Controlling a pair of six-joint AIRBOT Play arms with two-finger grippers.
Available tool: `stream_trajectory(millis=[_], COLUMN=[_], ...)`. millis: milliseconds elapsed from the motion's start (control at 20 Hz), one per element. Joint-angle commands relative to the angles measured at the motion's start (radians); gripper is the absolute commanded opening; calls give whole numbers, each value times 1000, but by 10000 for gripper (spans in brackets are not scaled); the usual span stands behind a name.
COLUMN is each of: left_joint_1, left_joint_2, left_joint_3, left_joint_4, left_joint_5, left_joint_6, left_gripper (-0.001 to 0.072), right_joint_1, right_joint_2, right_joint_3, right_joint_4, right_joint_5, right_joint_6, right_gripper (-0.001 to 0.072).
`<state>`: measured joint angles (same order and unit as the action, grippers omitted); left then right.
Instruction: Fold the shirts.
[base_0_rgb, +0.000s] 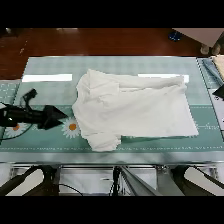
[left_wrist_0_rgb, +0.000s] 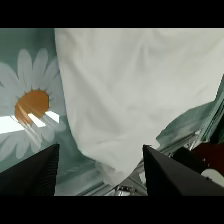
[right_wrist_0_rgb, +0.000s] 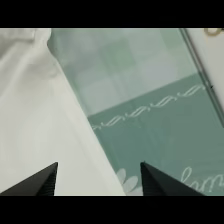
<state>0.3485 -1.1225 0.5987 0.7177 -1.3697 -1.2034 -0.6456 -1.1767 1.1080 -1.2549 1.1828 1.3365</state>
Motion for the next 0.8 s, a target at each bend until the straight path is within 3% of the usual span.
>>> stream_trajectory(millis=[0,200,500,550,600,750], left_joint_1=[-121,-257,-285,-285,-285,-285], left_joint_2=[14,9,-17,-17,-17,-20], left_joint_3=[-127,-128,-129,-129,-129,-129], left_joint_4=[-12,-15,-3,0,0,1], left_joint_5=[56,126,102,101,101,90], left_joint_6=[13,1,-32,-32,-32,-32], left_gripper=[597,597,605,615,705,717], right_joint_1=[-20,-20,-20,-20,-20,-20], right_joint_2=[5,5,5,5,5,5], right_joint_3=[-106,-117,-117,-117,-117,-117], right_joint_4=[45,45,46,46,47,54], right_joint_5=[80,91,90,90,90,90], right_joint_6=[-24,-32,-37,-36,-37,-37], right_gripper=[600,600,600,600,599,599])
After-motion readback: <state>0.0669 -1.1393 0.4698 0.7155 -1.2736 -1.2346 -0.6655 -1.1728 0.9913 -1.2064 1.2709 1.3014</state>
